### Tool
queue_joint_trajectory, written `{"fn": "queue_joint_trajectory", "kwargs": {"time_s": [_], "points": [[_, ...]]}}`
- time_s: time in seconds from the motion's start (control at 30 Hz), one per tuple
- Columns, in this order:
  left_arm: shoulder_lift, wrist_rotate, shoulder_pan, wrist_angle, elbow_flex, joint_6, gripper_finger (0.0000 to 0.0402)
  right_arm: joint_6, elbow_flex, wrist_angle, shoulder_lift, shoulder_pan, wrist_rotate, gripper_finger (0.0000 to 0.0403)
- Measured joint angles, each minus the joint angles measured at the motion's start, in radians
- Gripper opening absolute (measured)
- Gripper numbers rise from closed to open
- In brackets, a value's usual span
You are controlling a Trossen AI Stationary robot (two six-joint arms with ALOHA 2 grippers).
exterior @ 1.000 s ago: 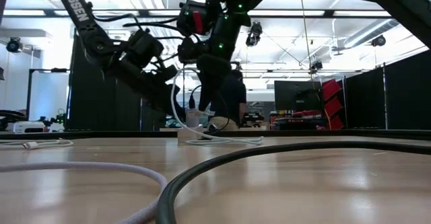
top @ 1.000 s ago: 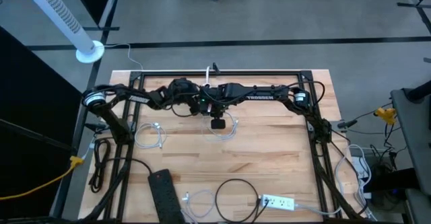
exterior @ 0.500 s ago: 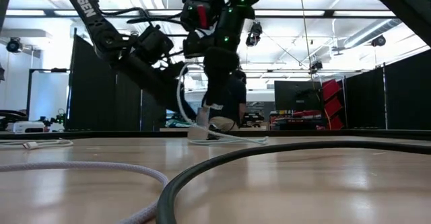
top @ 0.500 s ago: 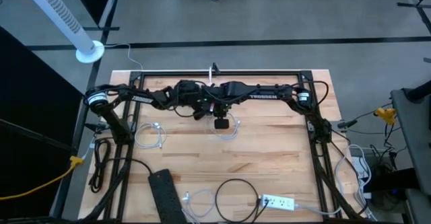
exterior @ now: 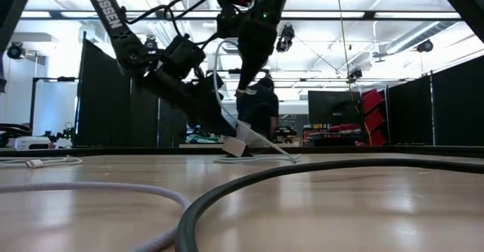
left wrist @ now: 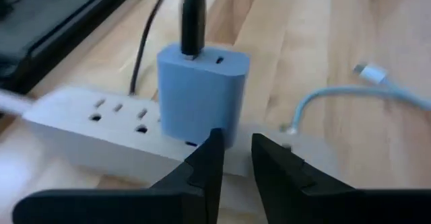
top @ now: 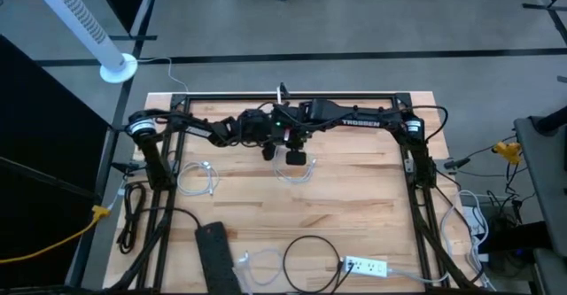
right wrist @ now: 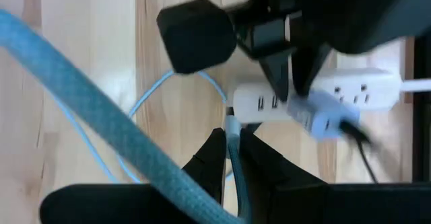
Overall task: Plug in charger cables
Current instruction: Insert the top white charger cable into the top white outlet extension
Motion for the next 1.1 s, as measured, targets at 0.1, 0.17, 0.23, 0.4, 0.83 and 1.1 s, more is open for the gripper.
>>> {"fn": "queue_joint_trajectory", "kwargs": {"time_s": [0.1, 0.17, 0.23, 0.4, 0.83, 1.1], "points": [[-0.028, -0.037, 0.003, -0.086, -0.008, 0.014, 0.0071, 0.011, 0.000, -0.022, 0.000, 0.005, 0.000, 0.0012], [-0.057, -0.065, 0.009, -0.155, -0.028, 0.027, 0.0071, 0.018, 0.000, -0.024, 0.000, 0.010, 0.001, 0.0012], [-0.082, -0.095, 0.017, -0.250, -0.059, 0.038, 0.0071, 0.020, -0.001, -0.032, 0.000, 0.016, 0.001, 0.0012], [-0.162, -0.113, 0.018, -0.253, -0.110, 0.026, 0.0070, 0.021, -0.002, -0.033, 0.000, 0.023, 0.001, 0.0012], [-0.126, -0.095, 0.058, 0.044, -0.120, 0.046, 0.0071, 0.022, -0.015, -0.001, 0.004, 0.021, 0.002, 0.0012], [-0.040, -0.034, 0.056, 0.097, -0.118, 0.036, 0.0071, -0.022, -0.085, 0.167, 0.005, -0.003, 0.028, 0.0012]]}}
